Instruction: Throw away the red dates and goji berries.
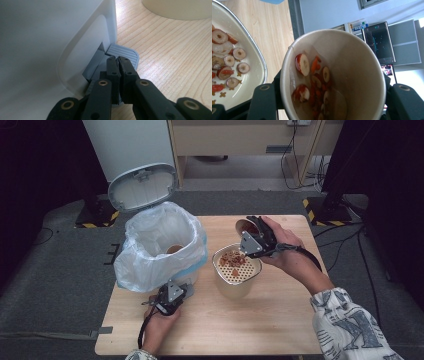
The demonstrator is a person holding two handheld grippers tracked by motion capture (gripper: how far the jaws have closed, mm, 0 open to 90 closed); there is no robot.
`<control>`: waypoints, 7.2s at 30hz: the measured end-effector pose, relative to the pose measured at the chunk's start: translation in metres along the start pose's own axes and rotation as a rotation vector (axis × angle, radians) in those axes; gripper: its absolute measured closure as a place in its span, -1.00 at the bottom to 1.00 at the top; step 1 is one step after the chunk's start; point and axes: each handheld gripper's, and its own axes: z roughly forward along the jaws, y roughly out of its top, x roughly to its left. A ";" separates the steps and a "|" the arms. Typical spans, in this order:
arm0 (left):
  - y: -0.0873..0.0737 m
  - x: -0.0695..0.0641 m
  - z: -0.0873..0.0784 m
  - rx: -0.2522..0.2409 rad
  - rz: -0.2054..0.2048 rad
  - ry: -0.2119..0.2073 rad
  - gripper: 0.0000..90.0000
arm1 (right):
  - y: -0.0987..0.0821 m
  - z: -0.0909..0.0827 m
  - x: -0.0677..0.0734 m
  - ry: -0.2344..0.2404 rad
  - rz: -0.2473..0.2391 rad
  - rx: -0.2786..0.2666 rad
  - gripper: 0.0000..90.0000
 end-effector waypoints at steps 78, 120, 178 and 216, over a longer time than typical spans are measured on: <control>0.000 0.000 0.000 0.001 0.000 -0.001 0.92 | 0.016 -0.014 -0.018 -0.091 -0.218 0.036 -0.16; 0.000 0.000 0.000 0.000 -0.002 -0.002 0.92 | 0.018 -0.011 -0.010 -0.146 -0.386 0.087 -0.15; 0.000 0.000 0.000 0.000 -0.004 -0.003 0.91 | 0.009 -0.006 -0.012 -0.049 -0.089 0.004 -0.16; 0.000 0.000 0.000 0.000 -0.004 -0.002 0.91 | 0.018 -0.017 -0.011 -0.242 -0.570 0.143 -0.15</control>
